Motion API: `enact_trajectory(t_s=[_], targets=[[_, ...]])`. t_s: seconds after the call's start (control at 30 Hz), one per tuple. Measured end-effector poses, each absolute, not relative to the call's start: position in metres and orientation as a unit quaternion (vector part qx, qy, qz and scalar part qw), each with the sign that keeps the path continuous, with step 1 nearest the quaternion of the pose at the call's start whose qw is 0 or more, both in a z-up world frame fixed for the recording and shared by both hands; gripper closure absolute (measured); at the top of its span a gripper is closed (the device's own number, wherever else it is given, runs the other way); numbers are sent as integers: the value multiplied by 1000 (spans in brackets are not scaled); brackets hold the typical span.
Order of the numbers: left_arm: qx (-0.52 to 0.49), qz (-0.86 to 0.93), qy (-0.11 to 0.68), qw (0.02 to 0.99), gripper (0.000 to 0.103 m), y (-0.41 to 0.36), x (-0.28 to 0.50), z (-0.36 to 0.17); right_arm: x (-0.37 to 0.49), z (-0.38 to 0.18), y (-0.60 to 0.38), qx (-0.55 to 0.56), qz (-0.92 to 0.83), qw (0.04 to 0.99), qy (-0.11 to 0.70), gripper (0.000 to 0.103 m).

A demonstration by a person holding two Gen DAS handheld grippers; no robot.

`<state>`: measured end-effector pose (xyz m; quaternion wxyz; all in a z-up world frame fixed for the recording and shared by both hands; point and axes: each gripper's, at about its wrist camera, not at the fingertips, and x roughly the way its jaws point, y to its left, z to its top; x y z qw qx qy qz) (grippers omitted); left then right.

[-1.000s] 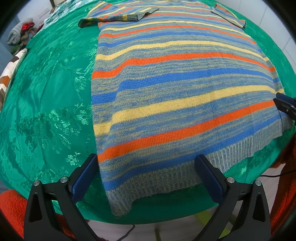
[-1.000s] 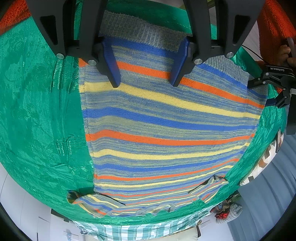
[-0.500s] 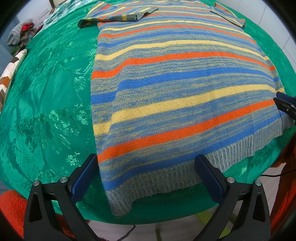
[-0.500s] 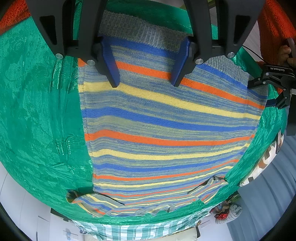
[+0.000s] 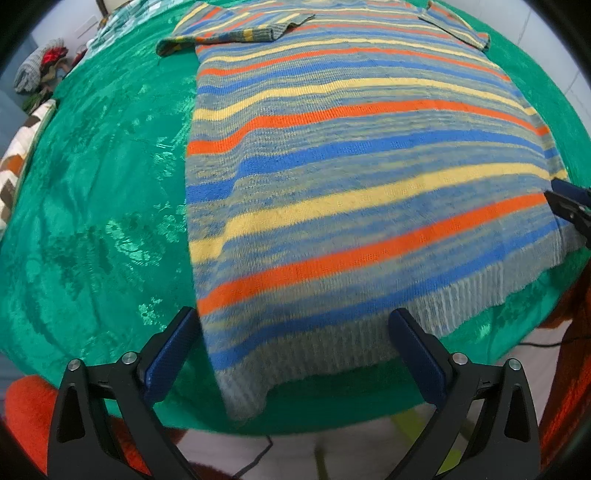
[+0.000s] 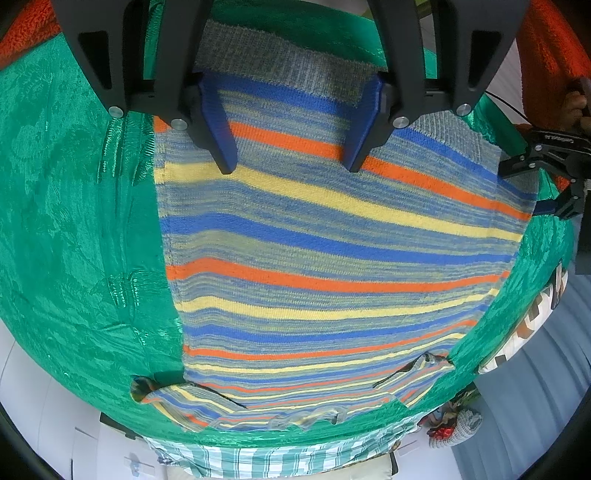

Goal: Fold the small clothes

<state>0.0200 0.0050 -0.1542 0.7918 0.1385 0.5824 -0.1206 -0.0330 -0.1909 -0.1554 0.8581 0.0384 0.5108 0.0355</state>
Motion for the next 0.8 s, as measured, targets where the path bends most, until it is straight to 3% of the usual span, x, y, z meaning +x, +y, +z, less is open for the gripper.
enact_trajectory(t_s=[0.17,0.37,0.57,0.8], targets=[[137,-135,538,821,2,8,4,-116,-33,-151,-194,45,38,850,523,42],[62,-70,451,887,2,61,23,-68,-19,-109,-231,120,69,833,536,42],[-33,35,452,891,2,118,50,-87,71,-60,-245,-100,48,871,479,42],[-46,66,465,882,2,133,54,-103,211,-123,-240,-195,52,841,502,43]])
